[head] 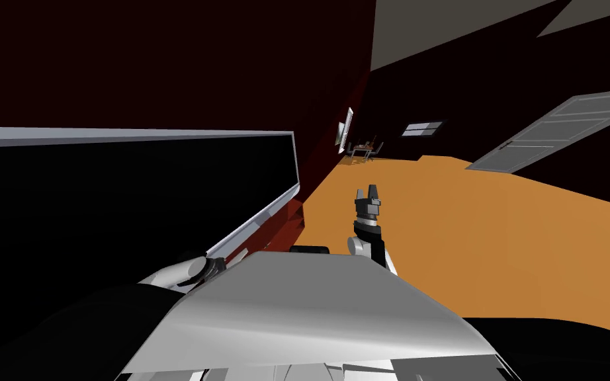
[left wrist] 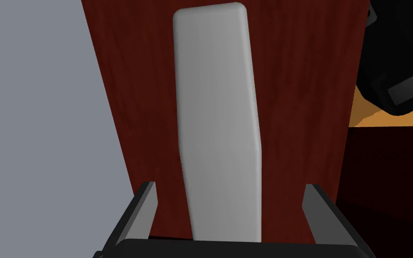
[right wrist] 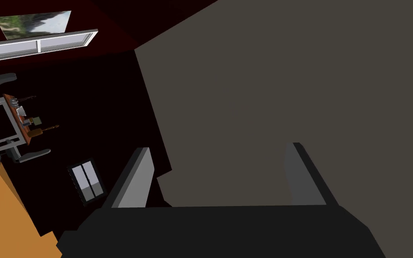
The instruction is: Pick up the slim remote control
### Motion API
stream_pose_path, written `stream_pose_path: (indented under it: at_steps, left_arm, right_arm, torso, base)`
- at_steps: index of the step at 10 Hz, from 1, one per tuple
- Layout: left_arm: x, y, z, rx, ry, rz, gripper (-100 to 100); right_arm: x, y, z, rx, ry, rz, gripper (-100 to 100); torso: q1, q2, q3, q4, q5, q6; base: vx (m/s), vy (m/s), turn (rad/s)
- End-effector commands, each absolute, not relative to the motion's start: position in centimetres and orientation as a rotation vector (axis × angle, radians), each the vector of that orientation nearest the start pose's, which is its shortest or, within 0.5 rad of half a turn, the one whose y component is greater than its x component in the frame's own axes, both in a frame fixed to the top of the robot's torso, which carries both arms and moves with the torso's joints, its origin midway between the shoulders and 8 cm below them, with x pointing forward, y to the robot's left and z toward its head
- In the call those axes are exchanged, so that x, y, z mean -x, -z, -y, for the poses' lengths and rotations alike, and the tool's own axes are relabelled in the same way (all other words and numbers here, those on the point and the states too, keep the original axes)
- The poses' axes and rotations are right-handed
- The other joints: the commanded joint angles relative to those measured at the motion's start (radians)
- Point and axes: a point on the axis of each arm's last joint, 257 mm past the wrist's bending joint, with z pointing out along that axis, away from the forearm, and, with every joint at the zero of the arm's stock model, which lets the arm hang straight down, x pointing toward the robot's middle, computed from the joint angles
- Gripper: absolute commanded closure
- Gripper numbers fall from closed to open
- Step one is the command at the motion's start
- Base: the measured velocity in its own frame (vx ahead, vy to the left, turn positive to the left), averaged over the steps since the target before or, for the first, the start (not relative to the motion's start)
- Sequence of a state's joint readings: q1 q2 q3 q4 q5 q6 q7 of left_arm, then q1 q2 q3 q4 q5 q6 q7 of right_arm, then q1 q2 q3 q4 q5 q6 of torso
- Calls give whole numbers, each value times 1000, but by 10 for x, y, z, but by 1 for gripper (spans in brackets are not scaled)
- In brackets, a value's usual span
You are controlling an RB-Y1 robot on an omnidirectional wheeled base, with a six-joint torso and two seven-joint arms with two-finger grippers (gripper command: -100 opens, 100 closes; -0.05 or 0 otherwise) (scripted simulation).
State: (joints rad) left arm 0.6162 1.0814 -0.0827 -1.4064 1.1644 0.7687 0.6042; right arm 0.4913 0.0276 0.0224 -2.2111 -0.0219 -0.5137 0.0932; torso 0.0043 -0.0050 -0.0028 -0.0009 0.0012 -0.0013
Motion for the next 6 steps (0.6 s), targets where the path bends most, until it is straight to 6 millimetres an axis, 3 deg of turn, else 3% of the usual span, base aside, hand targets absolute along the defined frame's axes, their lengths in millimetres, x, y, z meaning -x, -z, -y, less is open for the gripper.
stream_pose_path:
  at_steps: [1,3,4,5,6]
  left_arm:
    - [-73,468,-573,2943,26,-891,-100]
    - [-59,475,-560,3011,5,-831,-100]
    - [-63,471,-564,2987,13,-852,-100]
    - [-62,472,-563,2992,10,-849,0]
    - [-58,481,-561,2990,14,-845,-100]
  right_arm:
    - [-356,1,278,-697,-1244,-633,0]
    - [-356,1,278,-697,-1244,-633,0]
    - [-356,1,278,-697,-1244,-633,0]
    - [-356,1,278,-697,-1244,-633,0]
    - [-356,1,278,-697,-1244,-633,0]
  torso:
    - [0,0,0,0,0,0]
    - [0,1,0,0,0,0]
    - [1,0,0,0,0,0]
    - [-2,1,1,0,0,0]
    - [-3,3,2,1,-1,0]
  base:
    - [48,51,-77]
    - [51,66,-73]
    - [29,36,-18]
    - [5,7,1]
    - [13,18,-13]
